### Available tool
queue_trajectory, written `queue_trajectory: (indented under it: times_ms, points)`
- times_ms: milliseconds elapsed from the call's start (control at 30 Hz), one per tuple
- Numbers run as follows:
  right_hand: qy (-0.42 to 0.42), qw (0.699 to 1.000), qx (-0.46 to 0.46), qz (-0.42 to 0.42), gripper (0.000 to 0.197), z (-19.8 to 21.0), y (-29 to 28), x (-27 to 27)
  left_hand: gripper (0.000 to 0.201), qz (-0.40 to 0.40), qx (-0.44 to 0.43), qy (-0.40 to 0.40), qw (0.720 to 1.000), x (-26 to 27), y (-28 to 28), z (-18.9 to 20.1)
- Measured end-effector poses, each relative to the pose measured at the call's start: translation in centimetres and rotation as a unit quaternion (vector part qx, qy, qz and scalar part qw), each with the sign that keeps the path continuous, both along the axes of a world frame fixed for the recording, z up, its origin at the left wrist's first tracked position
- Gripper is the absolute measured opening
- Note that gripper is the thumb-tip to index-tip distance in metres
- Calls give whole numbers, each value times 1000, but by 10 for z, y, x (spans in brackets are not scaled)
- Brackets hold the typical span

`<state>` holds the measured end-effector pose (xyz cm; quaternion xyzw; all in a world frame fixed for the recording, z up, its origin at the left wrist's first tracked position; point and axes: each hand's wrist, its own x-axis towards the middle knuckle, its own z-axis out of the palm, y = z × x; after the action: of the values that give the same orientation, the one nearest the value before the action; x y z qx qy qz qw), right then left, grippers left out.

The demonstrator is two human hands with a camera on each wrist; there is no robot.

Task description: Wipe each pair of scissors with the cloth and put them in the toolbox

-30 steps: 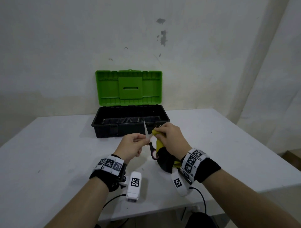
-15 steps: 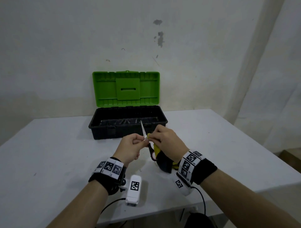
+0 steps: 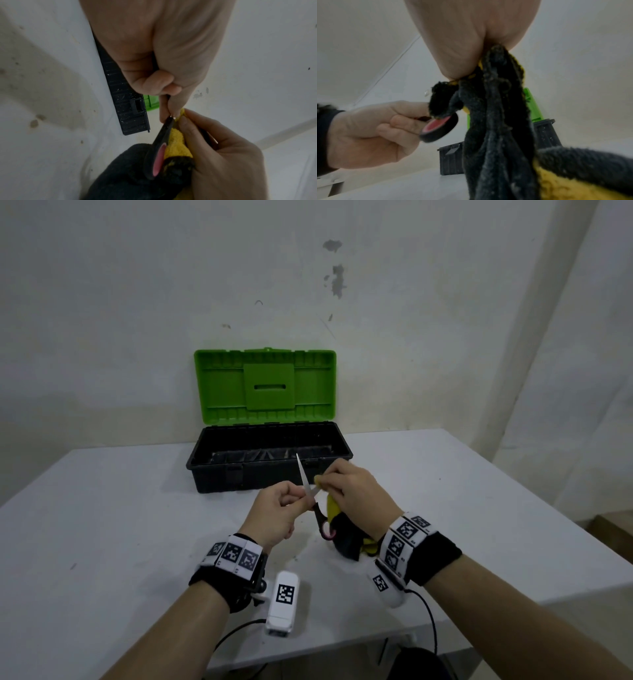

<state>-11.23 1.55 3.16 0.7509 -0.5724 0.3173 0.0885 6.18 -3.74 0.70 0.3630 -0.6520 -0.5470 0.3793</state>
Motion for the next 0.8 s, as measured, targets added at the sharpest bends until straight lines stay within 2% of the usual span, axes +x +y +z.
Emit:
queue_trajectory:
  times_ms: [100,167,267,333,433,500,567,633,700,800]
  points:
    - [-42,998,-25,-42,14,5,-3,-8,19,10,-5,-13,1000,1,-2,-3]
    - [-34,999,-25,-1,14,8,1,1,16,11,-10,-21,1000,2,-3,-2]
    - [17,998,32,44,16,3,7,12,14,0,-22,-21,1000,1,-2,1]
    - [4,999,30,15,15,2,1,5,16,-5,-28,-20,999,3,-2,1]
    - [-62,997,-21,-44,14,7,-7,-12,18,-1,-7,-16,1000,5,-2,0]
    - [-75,995,-58,-12,13,9,-1,-10,17,2,24,7,1000,4,-3,0]
    - [-33,997,-41,57,14,7,7,1,17,-1,51,31,998,3,-3,1]
    - [16,996,-6,84,17,3,10,7,17,-7,65,43,997,1,-2,2]
    - [14,998,-9,65,18,2,5,2,17,-11,65,45,997,1,-1,1]
    - [-43,998,-51,-14,13,5,-6,-14,15,-4,58,36,998,2,-1,-1]
